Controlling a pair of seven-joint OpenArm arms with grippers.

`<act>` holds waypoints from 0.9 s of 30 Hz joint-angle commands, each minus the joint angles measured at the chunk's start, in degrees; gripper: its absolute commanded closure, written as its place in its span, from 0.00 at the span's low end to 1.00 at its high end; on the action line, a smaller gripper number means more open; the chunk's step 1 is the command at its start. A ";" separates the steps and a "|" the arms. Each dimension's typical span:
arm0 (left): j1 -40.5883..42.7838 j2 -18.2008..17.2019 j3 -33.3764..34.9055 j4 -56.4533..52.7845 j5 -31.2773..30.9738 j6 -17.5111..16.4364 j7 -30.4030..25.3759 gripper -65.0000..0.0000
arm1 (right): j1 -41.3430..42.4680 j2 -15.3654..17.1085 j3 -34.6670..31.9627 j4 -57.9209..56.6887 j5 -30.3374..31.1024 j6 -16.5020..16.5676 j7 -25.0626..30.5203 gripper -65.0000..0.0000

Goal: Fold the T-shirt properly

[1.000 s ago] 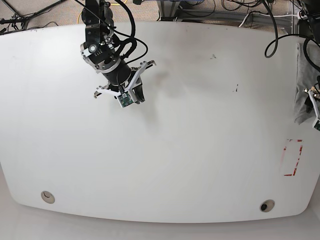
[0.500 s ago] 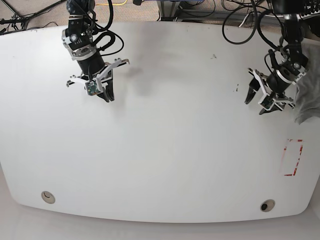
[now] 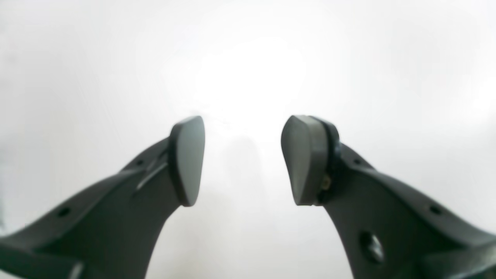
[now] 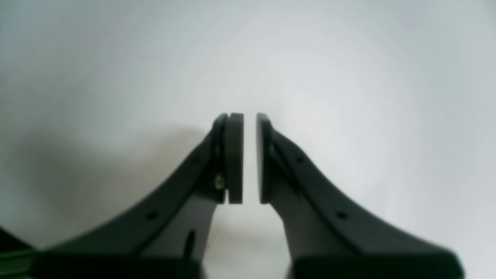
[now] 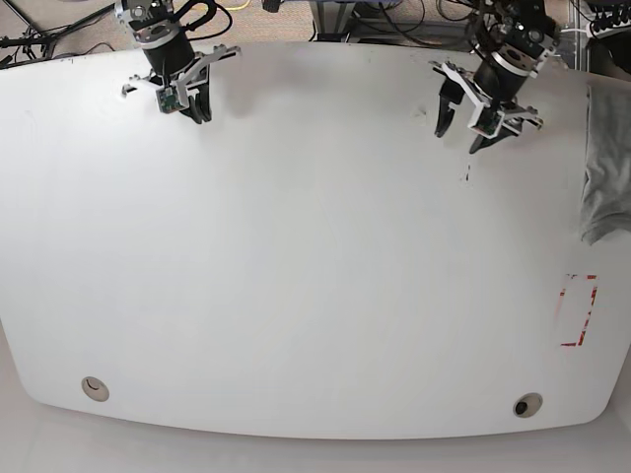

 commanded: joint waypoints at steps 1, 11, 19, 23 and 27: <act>3.27 1.78 -0.32 1.69 -0.82 0.69 -2.82 0.52 | -2.37 0.13 0.20 0.82 1.25 0.12 1.89 0.92; 16.98 4.60 0.47 1.60 -0.91 0.51 -3.96 0.52 | -11.51 -0.22 0.55 0.73 7.67 2.32 1.89 0.92; 25.77 4.69 0.74 -0.24 -6.18 0.51 -3.88 0.52 | -16.26 -0.83 0.20 -5.86 7.93 3.63 1.98 0.92; 26.56 4.60 0.65 -4.64 -6.62 0.51 -3.88 0.52 | -16.09 -1.36 0.11 -13.77 7.67 3.63 5.32 0.92; 25.60 4.51 0.47 -12.73 -6.62 0.51 -3.88 0.52 | -15.73 -1.36 -1.21 -23.79 7.67 3.63 12.27 0.92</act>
